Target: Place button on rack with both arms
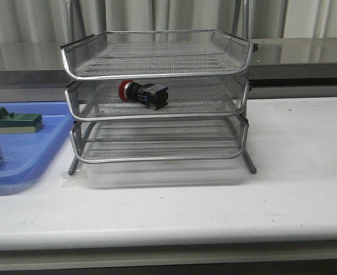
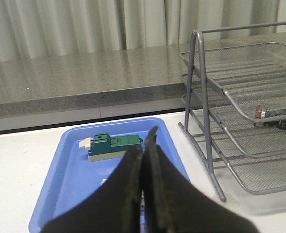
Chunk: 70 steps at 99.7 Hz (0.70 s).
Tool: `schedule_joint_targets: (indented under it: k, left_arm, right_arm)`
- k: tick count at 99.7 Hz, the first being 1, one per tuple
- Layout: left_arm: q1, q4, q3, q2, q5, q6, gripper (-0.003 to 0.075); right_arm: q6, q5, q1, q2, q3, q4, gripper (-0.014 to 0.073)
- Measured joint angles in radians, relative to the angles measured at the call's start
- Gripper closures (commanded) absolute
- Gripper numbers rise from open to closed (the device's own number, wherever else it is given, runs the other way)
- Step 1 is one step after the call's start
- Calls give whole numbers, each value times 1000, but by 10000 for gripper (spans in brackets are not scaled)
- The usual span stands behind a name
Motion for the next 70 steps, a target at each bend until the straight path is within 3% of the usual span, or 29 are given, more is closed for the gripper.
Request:
schedule_joint_targets:
  k: [37, 70]
  left_arm:
    - [0, 0, 0, 0, 0, 0, 741]
    - [0, 0, 0, 0, 0, 0, 741]
  right_arm:
    - [0, -22, 0, -9, 16, -15, 662]
    - [127, -233, 0, -230, 264, -138, 662]
